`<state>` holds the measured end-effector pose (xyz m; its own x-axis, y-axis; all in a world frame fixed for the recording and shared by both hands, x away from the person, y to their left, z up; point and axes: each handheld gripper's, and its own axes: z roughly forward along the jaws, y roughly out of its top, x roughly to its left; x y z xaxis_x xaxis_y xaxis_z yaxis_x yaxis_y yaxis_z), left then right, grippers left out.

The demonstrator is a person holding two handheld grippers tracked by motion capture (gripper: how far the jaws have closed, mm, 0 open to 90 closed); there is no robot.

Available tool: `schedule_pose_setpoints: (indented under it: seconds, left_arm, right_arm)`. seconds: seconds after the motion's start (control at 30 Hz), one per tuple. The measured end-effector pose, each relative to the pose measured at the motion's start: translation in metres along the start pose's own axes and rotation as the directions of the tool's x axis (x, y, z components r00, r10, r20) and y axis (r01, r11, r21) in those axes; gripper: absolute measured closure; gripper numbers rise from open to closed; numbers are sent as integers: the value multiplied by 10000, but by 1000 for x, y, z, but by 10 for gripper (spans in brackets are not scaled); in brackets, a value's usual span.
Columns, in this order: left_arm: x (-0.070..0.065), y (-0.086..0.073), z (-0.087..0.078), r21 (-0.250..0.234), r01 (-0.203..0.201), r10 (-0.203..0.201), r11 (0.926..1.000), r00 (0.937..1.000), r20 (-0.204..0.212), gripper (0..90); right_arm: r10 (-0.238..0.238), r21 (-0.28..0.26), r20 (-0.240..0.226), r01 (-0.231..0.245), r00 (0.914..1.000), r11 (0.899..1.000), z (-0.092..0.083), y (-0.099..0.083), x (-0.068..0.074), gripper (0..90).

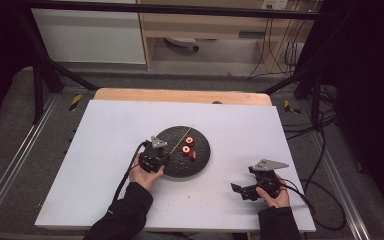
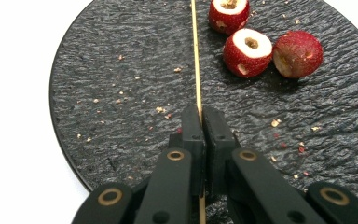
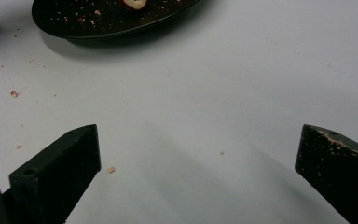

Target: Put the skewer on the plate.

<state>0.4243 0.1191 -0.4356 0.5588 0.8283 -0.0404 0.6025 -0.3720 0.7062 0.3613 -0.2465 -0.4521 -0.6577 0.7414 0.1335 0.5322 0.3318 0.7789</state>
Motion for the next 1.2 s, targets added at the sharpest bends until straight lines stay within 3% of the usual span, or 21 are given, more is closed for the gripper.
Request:
schedule_pose_setpoints:
  seconds: [0.23,0.53,0.67,0.93,1.2]
  left_arm:
    - [2,0,-5,-27,-168,168,9999,9998,102,801]
    - [5,-2,-27,-439,-691,714,9966,9961,519,565]
    - [10,-6,-36,-382,-981,1005,9944,9927,667,440]
    - [22,-22,-55,-695,-1167,1218,9907,9897,750,201]
    - [40,-47,-77,-1019,-1069,1145,9890,9908,724,75]
  right_arm:
    - [12,9,-4,-12,10000,10000,0,0,0,10]
    - [41,18,-6,-41,10000,10000,0,0,0,9]
    - [27,15,-4,-27,10000,10000,0,0,0,9]
    - [49,25,-14,-49,10000,10000,0,0,0,9]
    - [91,49,-51,-91,9999,9999,0,0,0,8]
